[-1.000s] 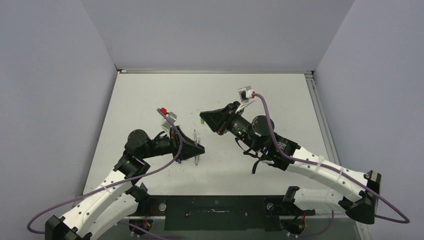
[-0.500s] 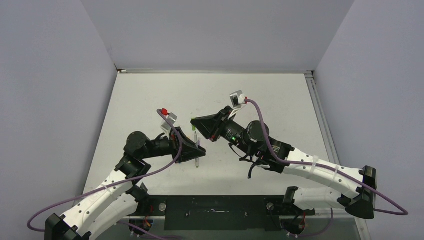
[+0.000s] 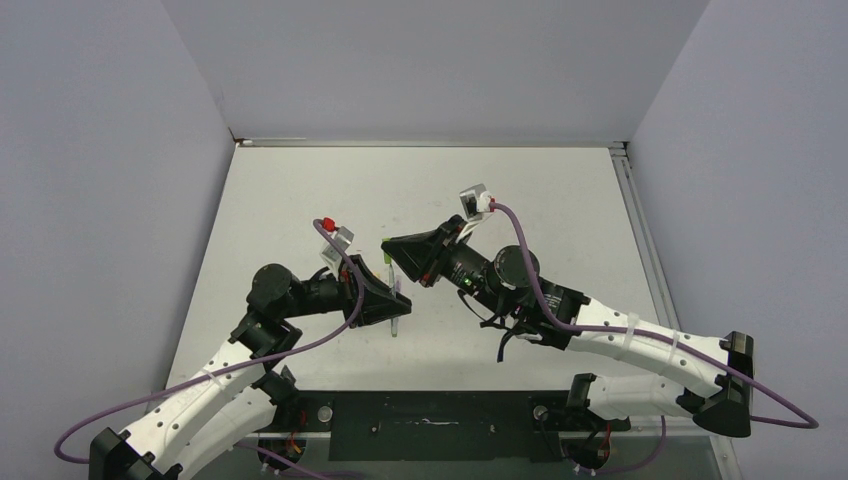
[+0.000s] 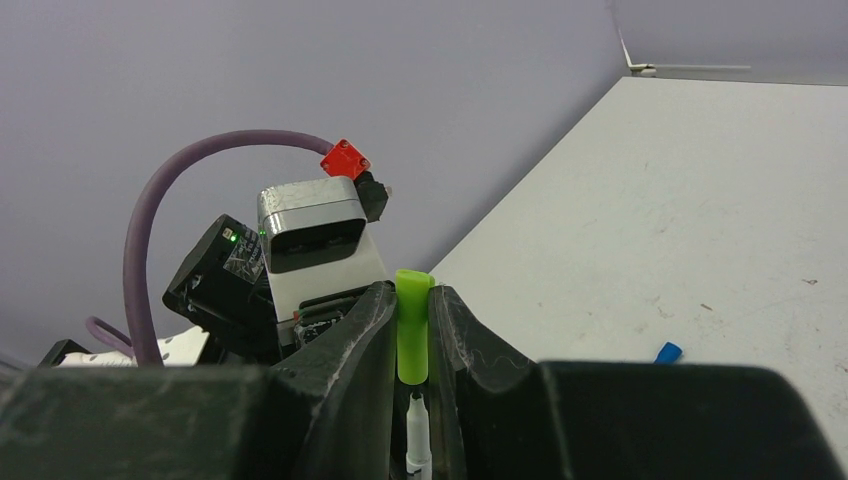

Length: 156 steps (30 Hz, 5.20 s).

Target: Insert the pens into the pen caps

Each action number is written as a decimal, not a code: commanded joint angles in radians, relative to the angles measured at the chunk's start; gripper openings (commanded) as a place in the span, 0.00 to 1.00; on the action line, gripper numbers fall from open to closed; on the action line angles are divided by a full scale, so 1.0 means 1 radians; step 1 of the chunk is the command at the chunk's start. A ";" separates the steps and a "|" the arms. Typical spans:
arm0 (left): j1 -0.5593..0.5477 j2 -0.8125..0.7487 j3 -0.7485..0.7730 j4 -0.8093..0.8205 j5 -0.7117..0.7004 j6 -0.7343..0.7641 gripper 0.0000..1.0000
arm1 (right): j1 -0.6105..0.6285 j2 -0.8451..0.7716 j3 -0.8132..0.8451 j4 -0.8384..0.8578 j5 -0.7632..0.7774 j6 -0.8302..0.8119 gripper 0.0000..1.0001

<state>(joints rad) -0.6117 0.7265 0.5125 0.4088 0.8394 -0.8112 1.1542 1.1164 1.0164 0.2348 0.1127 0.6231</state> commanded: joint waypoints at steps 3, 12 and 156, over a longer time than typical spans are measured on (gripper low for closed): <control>-0.008 -0.018 0.004 0.055 0.018 -0.008 0.00 | 0.014 -0.041 -0.002 0.038 0.031 -0.022 0.05; -0.010 -0.011 0.018 0.053 0.012 -0.006 0.00 | 0.022 -0.047 -0.016 0.018 0.037 -0.024 0.05; -0.011 0.041 0.399 -0.489 -0.206 0.463 0.00 | 0.163 0.118 0.173 -0.567 -0.017 -0.102 0.05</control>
<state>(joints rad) -0.6426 0.7536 0.8310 -0.3271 0.7231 -0.3180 1.2655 1.1915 1.1942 -0.1204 0.2211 0.5018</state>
